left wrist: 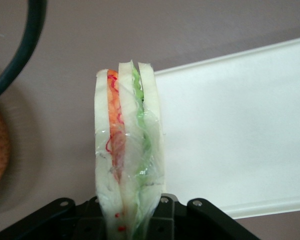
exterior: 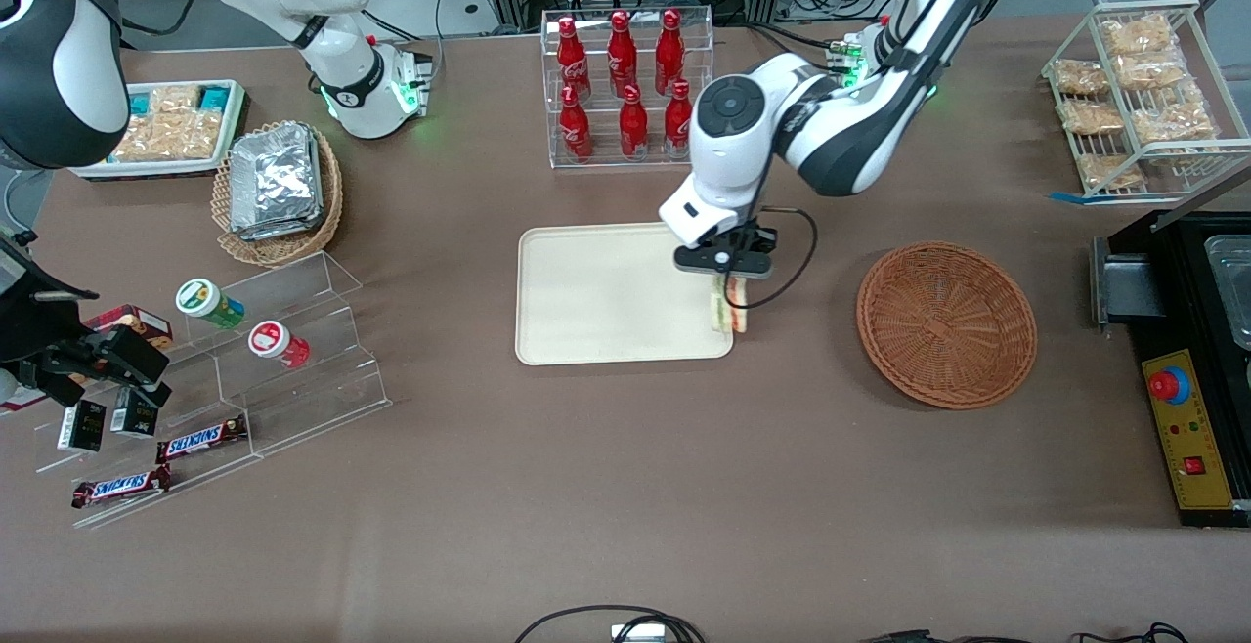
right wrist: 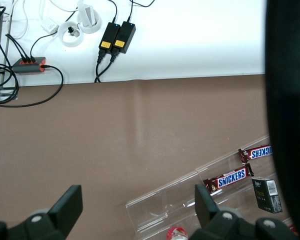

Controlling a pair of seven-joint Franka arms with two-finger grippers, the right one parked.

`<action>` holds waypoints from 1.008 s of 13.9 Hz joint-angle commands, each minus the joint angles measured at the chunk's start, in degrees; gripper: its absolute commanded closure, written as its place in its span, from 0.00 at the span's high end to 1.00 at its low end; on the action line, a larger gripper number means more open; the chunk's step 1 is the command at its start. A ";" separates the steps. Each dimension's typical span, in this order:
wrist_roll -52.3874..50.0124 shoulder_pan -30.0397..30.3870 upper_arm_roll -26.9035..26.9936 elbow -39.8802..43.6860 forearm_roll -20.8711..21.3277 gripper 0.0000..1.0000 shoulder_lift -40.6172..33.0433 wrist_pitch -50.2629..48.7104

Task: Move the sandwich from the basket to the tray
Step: 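Lower the sandwich onto the cream tray and open the left gripper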

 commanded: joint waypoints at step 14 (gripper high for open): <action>-16.28 -8.24 0.46 1.45 12.39 0.58 16.80 6.27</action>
